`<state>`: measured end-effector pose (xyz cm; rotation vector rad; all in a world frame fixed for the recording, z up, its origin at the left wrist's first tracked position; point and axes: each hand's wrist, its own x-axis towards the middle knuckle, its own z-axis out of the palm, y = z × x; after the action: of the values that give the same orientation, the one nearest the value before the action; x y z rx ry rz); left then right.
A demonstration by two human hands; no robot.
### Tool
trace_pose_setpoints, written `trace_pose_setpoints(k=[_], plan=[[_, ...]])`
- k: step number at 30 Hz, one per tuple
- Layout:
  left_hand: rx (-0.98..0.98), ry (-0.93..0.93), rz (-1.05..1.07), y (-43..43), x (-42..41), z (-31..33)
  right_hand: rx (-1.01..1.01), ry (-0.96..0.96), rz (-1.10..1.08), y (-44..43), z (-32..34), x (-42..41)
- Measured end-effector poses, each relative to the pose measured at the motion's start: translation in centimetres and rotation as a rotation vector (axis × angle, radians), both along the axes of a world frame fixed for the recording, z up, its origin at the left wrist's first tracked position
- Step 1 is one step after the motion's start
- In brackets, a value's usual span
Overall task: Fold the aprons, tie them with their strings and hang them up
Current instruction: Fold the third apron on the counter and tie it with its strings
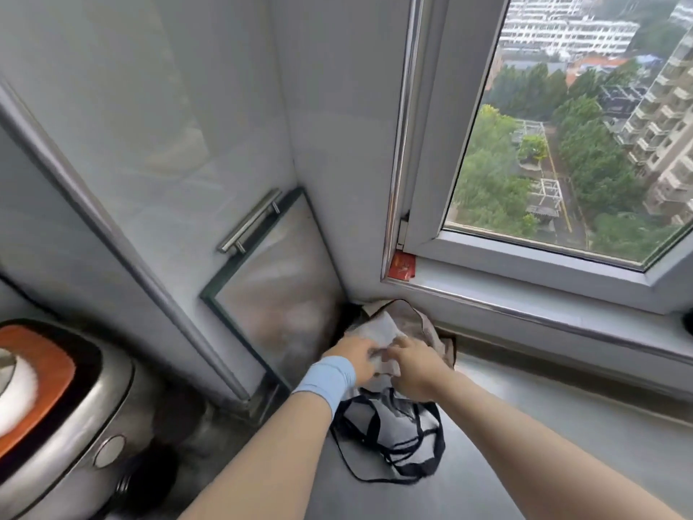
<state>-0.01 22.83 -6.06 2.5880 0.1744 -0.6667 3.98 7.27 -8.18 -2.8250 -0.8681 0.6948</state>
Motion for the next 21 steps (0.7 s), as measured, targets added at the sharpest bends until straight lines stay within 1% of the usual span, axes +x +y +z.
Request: trace_pose_setpoints(k=[1,4,6,9,12,14,16,19,21], plan=[[0.009,0.032,-0.032,-0.1,-0.4,-1.3,-0.021,0.003,0.017,-0.2,-1.3,-0.3],[0.06,0.141,-0.116,-0.5,-1.3,-4.2,-0.062,0.091,0.002,-1.4,-3.9,-1.1],[0.111,0.18,-0.141,-0.4,-1.6,-5.5,-0.111,0.078,-0.017,-2.3,-5.4,-1.5],[0.181,0.174,-0.167,-0.3,-2.0,-6.5,-0.213,-0.028,-0.092,-3.9,-7.0,-2.0],[0.217,0.114,-0.184,-1.0,-2.3,-7.1,-0.271,-0.055,-0.202,-5.8,-7.1,-2.6],[0.228,0.032,-0.134,-2.3,-2.3,-7.4,-0.282,-0.047,-0.237,-6.9,-7.1,-2.8],[0.2,0.007,-0.039,-3.5,-2.4,-7.5,-0.241,-0.02,-0.271,-7.5,-6.6,-2.8],[0.053,0.117,0.06,-5.1,-3.0,-7.7,-0.23,0.039,-0.303,-8.6,-5.2,-3.0],[-0.018,0.14,0.157,-5.8,-3.5,-7.9,-0.212,0.02,-0.316,-9.6,-4.4,-3.5]])
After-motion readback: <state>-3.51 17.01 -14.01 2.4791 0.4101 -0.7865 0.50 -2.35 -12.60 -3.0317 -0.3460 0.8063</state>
